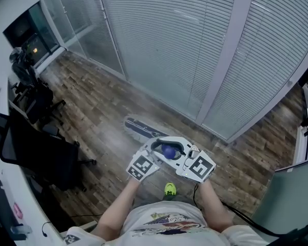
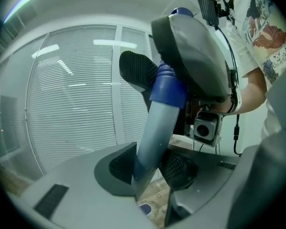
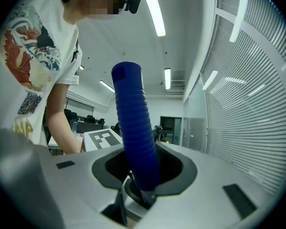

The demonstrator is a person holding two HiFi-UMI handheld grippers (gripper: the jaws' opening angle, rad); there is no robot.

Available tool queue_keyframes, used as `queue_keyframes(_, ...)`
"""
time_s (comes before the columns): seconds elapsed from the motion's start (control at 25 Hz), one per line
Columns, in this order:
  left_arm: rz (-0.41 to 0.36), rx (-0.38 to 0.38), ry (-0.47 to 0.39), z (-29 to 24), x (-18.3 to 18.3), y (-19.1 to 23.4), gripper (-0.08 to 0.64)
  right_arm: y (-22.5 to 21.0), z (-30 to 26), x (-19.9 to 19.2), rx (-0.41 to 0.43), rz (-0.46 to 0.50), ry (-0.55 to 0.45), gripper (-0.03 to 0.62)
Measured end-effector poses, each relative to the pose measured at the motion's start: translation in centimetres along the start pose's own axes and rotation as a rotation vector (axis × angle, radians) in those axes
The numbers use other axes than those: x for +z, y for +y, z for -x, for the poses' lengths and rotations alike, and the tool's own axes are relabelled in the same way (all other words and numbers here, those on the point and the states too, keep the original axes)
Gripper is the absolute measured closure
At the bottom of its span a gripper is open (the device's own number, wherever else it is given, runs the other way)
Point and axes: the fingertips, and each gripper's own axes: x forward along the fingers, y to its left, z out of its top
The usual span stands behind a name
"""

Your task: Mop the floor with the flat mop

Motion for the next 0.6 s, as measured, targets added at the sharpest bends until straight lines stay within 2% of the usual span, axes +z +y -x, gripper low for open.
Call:
queue_keyframes(0.12,0.010,0.006,0.005,2.6,-0.9,-1.1,0.456,3.1,-1.3,-0.1,0.016,0.002,0.056,0.465)
queue_keyframes(0.44,0.011,-0.006,0.019,10.4,-4.1,-6.3,0.451,13.5,-3.7,-0.1,0.046,-0.024,0.113,0.453)
queue_keyframes(0.6,0.012,-0.009,-0.004,13.3,-5.0,-9.2,0.449,17.9,-3.7,0.0,0.061,0.024,0.121,0.451)
